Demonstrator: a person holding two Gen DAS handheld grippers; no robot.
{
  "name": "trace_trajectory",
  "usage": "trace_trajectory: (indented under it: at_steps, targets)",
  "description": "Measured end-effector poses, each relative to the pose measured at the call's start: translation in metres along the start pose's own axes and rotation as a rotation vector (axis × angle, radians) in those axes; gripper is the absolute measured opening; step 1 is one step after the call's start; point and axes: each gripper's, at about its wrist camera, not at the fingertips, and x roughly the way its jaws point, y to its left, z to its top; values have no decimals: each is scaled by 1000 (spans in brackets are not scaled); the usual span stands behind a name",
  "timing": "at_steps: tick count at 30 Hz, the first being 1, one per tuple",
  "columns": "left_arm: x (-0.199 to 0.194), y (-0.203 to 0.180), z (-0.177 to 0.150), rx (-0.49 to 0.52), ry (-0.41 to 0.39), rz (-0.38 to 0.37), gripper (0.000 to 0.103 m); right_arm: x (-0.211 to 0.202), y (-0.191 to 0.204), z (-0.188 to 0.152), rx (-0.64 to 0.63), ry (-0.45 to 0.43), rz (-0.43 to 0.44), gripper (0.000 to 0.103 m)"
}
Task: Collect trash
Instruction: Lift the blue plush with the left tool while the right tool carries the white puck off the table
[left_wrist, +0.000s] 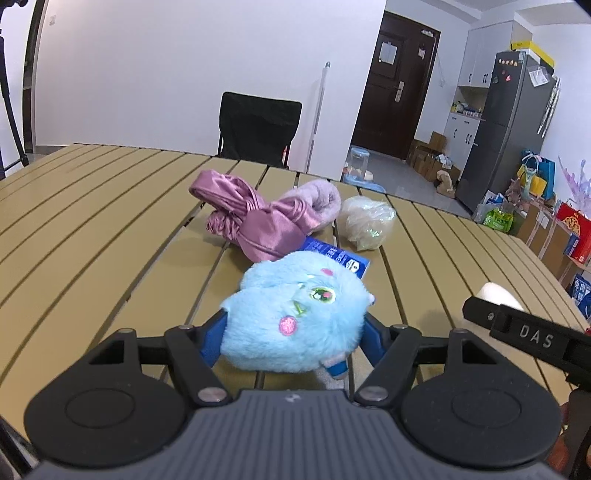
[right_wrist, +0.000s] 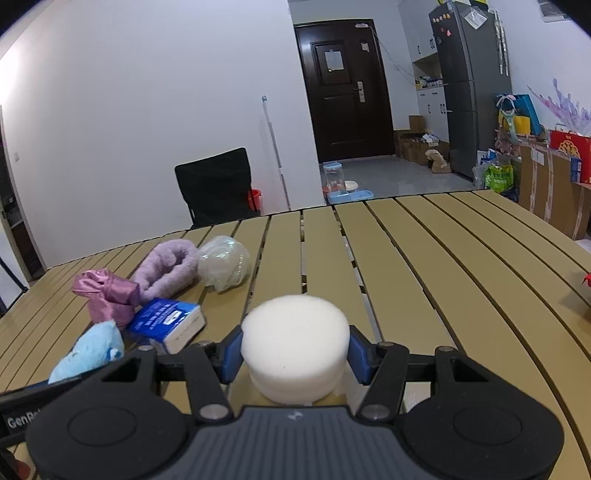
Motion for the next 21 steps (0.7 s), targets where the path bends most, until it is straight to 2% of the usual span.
trace_trajectory:
  at_steps: [7, 21]
  targets:
    - [-30, 8, 3, -32, -44, -16, 72, -17, 10, -2, -22, -15, 19, 56]
    - [-80, 23, -15, -51, -94, -38, 72, -58, 26, -28, -69, -19, 32, 56]
